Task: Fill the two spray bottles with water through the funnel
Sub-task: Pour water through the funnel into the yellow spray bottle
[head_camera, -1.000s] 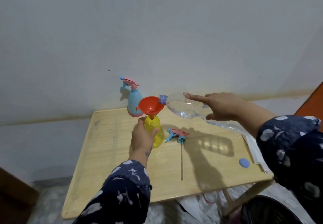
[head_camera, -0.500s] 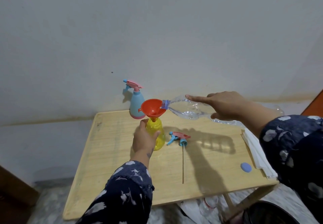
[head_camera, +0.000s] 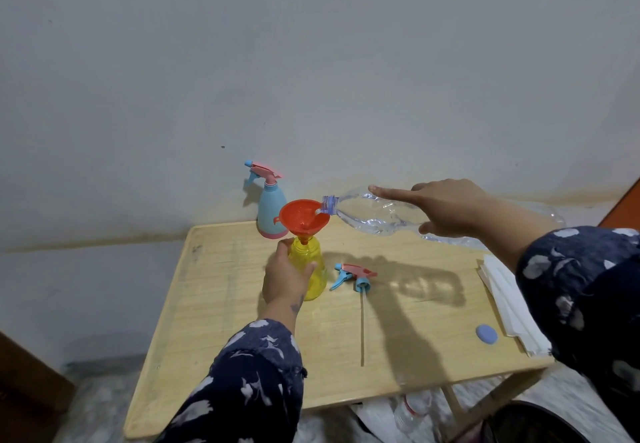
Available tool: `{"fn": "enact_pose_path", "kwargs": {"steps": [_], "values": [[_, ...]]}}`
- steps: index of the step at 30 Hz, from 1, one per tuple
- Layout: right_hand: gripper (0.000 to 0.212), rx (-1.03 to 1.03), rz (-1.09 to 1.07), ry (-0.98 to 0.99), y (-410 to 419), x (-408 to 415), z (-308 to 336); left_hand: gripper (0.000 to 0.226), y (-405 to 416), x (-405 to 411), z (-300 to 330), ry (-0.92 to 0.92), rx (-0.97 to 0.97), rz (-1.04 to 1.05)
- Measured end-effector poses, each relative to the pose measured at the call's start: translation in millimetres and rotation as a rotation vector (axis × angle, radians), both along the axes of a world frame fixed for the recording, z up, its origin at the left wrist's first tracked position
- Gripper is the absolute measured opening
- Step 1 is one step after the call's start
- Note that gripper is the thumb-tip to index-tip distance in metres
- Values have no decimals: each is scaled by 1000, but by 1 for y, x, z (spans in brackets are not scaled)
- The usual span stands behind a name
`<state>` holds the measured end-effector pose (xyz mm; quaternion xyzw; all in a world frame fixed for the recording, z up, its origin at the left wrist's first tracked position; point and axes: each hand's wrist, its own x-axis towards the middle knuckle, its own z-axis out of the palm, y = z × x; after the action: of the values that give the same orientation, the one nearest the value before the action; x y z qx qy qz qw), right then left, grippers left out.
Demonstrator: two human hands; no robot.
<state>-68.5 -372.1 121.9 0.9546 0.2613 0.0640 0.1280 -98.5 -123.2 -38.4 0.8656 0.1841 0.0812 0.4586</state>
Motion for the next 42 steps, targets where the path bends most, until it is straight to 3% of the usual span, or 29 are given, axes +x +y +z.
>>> {"fn": "enact_pose_path", "kwargs": {"steps": [42], "values": [[103, -12, -34, -29, -1, -4, 6, 53, 0, 3, -1, 33, 36, 14]]}}
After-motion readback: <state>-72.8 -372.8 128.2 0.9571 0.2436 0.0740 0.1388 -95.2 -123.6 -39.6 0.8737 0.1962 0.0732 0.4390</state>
